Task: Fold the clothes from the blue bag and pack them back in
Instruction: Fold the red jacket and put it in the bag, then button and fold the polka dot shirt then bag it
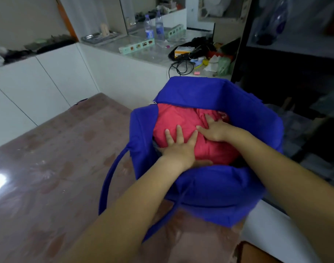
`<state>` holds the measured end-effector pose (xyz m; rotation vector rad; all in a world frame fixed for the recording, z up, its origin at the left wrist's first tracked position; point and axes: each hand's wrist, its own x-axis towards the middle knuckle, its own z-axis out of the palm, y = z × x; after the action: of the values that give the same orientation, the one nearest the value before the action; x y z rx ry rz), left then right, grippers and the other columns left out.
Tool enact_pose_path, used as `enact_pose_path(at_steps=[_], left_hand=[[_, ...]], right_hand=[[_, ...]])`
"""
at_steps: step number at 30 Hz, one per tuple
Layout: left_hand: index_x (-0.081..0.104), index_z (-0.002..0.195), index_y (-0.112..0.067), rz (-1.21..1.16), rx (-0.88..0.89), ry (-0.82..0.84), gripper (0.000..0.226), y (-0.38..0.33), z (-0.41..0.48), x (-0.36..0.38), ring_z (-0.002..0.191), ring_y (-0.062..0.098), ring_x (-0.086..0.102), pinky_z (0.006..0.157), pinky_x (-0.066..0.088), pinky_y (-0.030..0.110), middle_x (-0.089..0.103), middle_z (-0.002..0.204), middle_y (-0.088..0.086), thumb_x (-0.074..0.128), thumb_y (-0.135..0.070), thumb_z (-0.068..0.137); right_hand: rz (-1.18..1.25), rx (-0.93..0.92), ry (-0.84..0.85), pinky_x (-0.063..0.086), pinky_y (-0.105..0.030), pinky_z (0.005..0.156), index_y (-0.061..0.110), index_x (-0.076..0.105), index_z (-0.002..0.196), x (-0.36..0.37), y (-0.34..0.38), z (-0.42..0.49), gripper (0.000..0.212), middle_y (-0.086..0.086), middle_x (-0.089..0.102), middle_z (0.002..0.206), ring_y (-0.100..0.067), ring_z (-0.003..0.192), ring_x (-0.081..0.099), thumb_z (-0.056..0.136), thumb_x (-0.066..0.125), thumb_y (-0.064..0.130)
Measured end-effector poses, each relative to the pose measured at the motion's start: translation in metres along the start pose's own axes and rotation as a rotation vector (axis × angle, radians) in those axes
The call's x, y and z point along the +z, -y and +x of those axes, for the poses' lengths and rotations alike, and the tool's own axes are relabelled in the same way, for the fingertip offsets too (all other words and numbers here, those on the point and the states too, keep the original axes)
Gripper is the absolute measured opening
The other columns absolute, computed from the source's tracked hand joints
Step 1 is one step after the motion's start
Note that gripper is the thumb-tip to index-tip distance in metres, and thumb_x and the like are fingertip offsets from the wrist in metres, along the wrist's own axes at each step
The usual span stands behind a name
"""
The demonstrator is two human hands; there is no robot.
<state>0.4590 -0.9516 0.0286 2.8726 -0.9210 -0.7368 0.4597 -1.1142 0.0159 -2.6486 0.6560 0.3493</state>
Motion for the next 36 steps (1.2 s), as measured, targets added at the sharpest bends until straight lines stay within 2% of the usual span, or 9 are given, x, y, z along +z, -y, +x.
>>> enact_pose_path(at_steps=[5,10,14,18,22,24,29,32,36], left_hand=[[0.02,0.15,-0.019,-0.291,0.236,-0.354,0.078,0.021,-0.053,-0.012,0.146,0.025,0.007,0.119,0.01,0.041,0.017,0.157,0.012,0.041,-0.063,0.089],[0.025,0.148,-0.018,-0.341,0.539,-0.586,0.076,-0.002,-0.159,0.022,0.144,0.021,0.016,0.117,0.016,0.036,0.023,0.155,0.006,0.039,-0.057,0.085],[0.027,0.148,-0.015,-0.298,0.783,-0.402,0.071,-0.041,-0.219,0.071,0.139,0.018,0.029,0.112,0.021,0.027,0.034,0.151,0.004,0.051,-0.048,0.089],[0.015,0.15,-0.028,-0.322,0.805,-0.135,0.073,-0.08,-0.248,0.118,0.137,0.008,0.03,0.107,0.029,0.026,0.029,0.152,-0.006,0.054,-0.047,0.09],[0.007,0.15,-0.033,-0.3,0.854,0.032,0.079,-0.133,-0.271,0.147,0.133,0.007,0.035,0.101,0.032,0.025,0.03,0.151,-0.009,0.055,-0.047,0.089],[0.006,0.15,-0.033,-0.307,0.897,0.111,0.079,-0.163,-0.283,0.158,0.132,0.008,0.037,0.101,0.034,0.025,0.031,0.15,-0.008,0.055,-0.046,0.09],[0.004,0.149,-0.036,-0.284,1.008,0.19,0.079,-0.233,-0.316,0.178,0.132,0.008,0.038,0.102,0.036,0.029,0.031,0.15,-0.01,0.055,-0.045,0.09],[0.004,0.149,-0.036,-0.278,1.042,0.191,0.078,-0.271,-0.327,0.187,0.132,0.01,0.039,0.105,0.037,0.034,0.031,0.151,-0.009,0.055,-0.044,0.09],[0.004,0.149,-0.036,-0.257,1.021,0.212,0.079,-0.322,-0.329,0.203,0.132,0.012,0.04,0.108,0.038,0.04,0.031,0.151,-0.007,0.056,-0.043,0.09]], right_hand=[[0.375,-0.342,-0.331,0.032,-0.031,0.111,0.018,0.044,0.139,-0.018,-0.016,-0.14,0.056,-0.002,0.046,0.142,-0.015,0.131,0.041,0.09,0.056,0.041],[0.683,-0.222,-0.647,0.045,-0.009,0.084,0.029,0.054,0.12,0.043,-0.054,-0.301,0.032,-0.003,0.055,0.124,-0.008,0.112,0.056,0.089,0.061,0.027],[0.528,0.019,-0.564,0.044,-0.003,0.079,0.028,0.046,0.132,0.103,-0.086,-0.4,0.044,0.009,0.043,0.128,-0.001,0.11,0.053,0.09,0.058,0.031],[0.452,0.214,-0.545,0.042,0.0,0.077,0.033,0.038,0.136,0.13,-0.122,-0.49,0.049,0.016,0.036,0.129,0.011,0.102,0.05,0.091,0.05,0.044],[0.476,0.428,-0.626,0.053,-0.02,0.081,0.029,0.039,0.137,0.138,-0.168,-0.576,0.051,0.003,0.046,0.128,-0.001,0.096,0.06,0.09,0.051,0.044],[0.482,0.551,-0.687,0.054,-0.02,0.075,0.027,0.041,0.136,0.142,-0.188,-0.618,0.05,0.004,0.044,0.13,-0.003,0.095,0.061,0.089,0.055,0.04],[0.519,0.802,-0.767,0.051,-0.019,0.07,0.028,0.044,0.133,0.157,-0.233,-0.693,0.05,0.002,0.046,0.13,0.002,0.089,0.061,0.088,0.057,0.043],[0.585,0.856,-0.799,0.057,-0.033,0.073,0.029,0.044,0.132,0.159,-0.267,-0.714,0.053,0.0,0.047,0.129,-0.006,0.092,0.062,0.085,0.056,0.05],[0.633,0.898,-0.788,0.05,-0.026,0.072,0.026,0.043,0.135,0.152,-0.316,-0.716,0.05,0.002,0.053,0.125,-0.011,0.094,0.06,0.089,0.059,0.038]])
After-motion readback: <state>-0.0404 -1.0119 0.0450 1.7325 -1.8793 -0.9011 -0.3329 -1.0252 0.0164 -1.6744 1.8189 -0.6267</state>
